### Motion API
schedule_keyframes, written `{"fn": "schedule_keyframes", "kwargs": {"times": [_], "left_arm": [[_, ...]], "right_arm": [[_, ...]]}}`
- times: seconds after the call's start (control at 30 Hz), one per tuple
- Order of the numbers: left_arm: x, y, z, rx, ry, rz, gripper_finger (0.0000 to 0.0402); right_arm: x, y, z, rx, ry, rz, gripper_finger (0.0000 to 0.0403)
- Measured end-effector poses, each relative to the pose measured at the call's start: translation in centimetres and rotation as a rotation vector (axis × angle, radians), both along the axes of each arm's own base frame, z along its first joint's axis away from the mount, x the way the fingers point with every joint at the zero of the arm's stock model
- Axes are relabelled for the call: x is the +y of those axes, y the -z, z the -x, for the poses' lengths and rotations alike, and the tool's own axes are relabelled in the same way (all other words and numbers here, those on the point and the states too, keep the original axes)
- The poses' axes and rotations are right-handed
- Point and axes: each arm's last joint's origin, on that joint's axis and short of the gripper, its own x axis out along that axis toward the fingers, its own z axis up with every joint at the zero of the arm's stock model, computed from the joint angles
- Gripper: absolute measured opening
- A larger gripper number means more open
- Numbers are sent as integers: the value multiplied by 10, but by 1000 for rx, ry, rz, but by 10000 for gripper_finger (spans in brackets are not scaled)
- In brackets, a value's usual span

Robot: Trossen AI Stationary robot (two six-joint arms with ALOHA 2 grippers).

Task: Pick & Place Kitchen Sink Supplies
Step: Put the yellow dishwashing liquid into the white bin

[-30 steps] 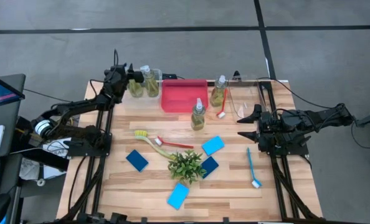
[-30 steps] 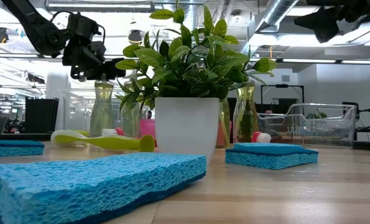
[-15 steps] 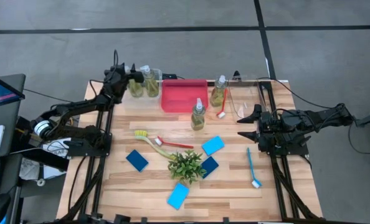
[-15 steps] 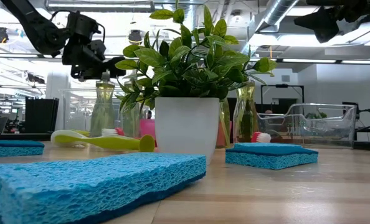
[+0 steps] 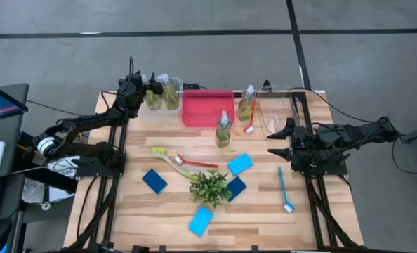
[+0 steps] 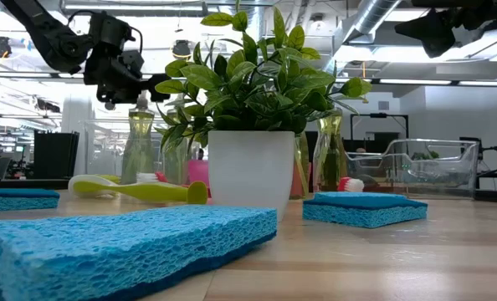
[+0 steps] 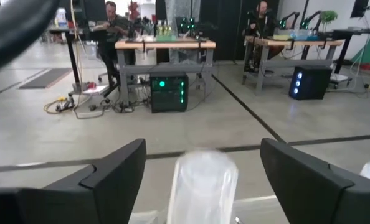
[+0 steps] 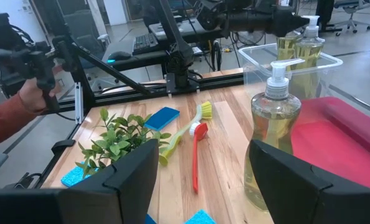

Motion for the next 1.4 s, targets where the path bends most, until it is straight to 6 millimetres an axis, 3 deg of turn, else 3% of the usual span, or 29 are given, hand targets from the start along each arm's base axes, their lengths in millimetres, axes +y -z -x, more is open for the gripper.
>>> {"fn": "schedule_keyframes", "kwargs": {"times": [0.47,0.8,1.23,1.4], "left_arm": [[-35,-45,10,-137,106,-160,309],[-72,-57,-10,-187,530,-198,305],[-152,-33,-46,-106,1396,74,301],[-178,-22,-47,-42,1542,55,301]], "right_arm": [[0,0,0,0,-1,0,245],[0,0,0,-1,0,-2,245],[2,10,-9,32,-2,-10,245],[5,14,-18,73,3,3,245]]}}
